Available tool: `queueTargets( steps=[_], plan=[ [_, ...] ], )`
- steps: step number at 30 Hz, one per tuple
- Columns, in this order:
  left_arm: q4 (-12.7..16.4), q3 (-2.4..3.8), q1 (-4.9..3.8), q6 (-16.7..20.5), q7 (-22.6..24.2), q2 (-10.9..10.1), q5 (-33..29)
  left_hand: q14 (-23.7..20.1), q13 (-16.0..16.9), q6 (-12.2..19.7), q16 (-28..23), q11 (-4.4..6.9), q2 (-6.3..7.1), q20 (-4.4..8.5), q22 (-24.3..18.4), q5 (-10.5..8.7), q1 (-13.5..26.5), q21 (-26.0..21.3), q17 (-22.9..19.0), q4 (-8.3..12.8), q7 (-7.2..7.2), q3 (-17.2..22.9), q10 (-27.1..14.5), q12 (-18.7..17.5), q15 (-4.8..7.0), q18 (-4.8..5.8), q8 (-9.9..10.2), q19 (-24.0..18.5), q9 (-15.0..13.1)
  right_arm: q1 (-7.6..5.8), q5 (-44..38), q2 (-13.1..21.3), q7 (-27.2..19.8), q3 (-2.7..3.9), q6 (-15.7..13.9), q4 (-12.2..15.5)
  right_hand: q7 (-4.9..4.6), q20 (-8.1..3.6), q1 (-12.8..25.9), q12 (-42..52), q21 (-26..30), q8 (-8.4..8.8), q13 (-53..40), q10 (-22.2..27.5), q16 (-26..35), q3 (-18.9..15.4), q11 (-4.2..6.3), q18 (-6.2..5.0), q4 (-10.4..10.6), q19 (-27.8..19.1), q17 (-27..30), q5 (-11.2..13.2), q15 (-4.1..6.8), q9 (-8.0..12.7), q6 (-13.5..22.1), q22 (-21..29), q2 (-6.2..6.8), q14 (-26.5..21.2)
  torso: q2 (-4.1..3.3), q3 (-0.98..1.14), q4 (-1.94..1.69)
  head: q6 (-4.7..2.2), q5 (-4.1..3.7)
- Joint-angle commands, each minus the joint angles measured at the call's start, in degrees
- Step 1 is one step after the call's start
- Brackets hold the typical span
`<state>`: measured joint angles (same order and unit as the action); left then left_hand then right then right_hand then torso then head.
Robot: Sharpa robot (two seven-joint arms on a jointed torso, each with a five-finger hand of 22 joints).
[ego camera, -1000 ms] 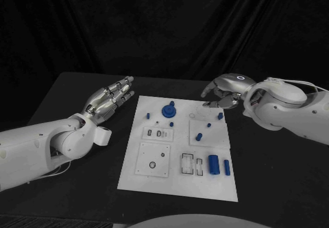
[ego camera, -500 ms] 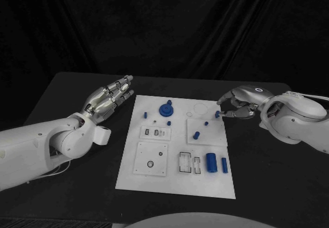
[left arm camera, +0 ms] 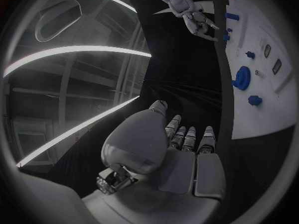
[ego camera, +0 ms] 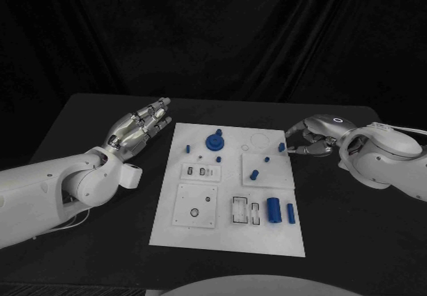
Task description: Assemble the parts on the task board
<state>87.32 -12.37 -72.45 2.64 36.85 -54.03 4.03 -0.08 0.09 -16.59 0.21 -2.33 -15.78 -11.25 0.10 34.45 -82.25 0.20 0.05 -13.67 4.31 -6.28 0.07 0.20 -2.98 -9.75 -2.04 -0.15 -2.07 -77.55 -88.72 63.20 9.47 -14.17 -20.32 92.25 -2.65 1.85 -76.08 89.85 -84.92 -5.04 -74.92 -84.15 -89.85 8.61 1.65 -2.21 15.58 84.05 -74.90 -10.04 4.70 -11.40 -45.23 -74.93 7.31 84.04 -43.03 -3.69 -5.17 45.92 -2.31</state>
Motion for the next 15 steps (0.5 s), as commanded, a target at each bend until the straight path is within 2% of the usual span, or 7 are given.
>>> queueTargets(
  steps=[1, 2, 15],
  plan=[
    [0.05, 0.05, 0.08, -0.87, 0.55, 0.16, 0.03, 0.08, -0.09, -0.21, -0.21, -0.46, 0.27, -0.42, -0.1, 0.2, -0.35, -0.2, -0.05, 0.0, 0.13, 0.37, -0.07, -0.2, -0.51, -0.59, -0.28, 0.15, -0.07, 0.41, -0.18, -0.36, 1.57, 0.02, -1.26, -0.79, -0.17, -0.5, -0.58, 0.15, 0.02, 0.25, -15.08, -5.85, -0.15, 0.01, 0.36, 0.81, 0.42, 3.08, -15.1, 0.32, 0.47, 0.06, 0.52, -12.77, 0.07, 5.96, 0.04, -0.06, 0.03, 0.03, 0.19],
    [0.04, 0.05, 0.08, -0.89, 0.53, 0.17, 0.03, 0.08, -0.09, -0.21, -0.21, -0.46, 0.27, -0.42, -0.1, 0.2, -0.35, -0.2, -0.05, 0.0, 0.13, 0.37, -0.07, -0.2, -0.51, -0.59, -0.28, 0.15, -0.07, 0.49, -0.18, -0.46, 1.57, 0.02, -1.4, -0.97, -0.17, -0.5, -0.58, 0.15, 0.02, 0.25, -15.08, -5.85, -0.15, 0.01, 0.36, 0.81, 0.42, 3.08, -15.1, 0.32, 0.47, 0.06, 0.52, -12.77, 0.07, 5.96, 0.04, -0.09, -0.1, 0.0, 0.13],
    [-0.13, 0.05, 0.12, -1.24, 0.33, 0.43, 0.03, 0.08, -0.09, -0.15, -0.21, -0.48, 0.26, -0.45, -0.1, 0.22, -0.37, -0.2, -0.05, 0.05, 0.14, 0.45, -0.07, -0.2, -0.55, -0.59, -0.26, 0.15, -0.06, 0.96, -0.18, -2.34, 1.7, 0.02, -1.91, -2.93, -0.29, -0.5, -1.23, 0.15, 0.96, 0.0, -15.08, -5.85, -0.15, 0.32, 0.28, 0.57, 0.52, 2.55, -15.1, -0.09, 0.45, -0.09, 0.42, -12.4, -0.57, 5.96, 0.07, -0.07, -0.08, 0.1, 0.14]
  ],
)
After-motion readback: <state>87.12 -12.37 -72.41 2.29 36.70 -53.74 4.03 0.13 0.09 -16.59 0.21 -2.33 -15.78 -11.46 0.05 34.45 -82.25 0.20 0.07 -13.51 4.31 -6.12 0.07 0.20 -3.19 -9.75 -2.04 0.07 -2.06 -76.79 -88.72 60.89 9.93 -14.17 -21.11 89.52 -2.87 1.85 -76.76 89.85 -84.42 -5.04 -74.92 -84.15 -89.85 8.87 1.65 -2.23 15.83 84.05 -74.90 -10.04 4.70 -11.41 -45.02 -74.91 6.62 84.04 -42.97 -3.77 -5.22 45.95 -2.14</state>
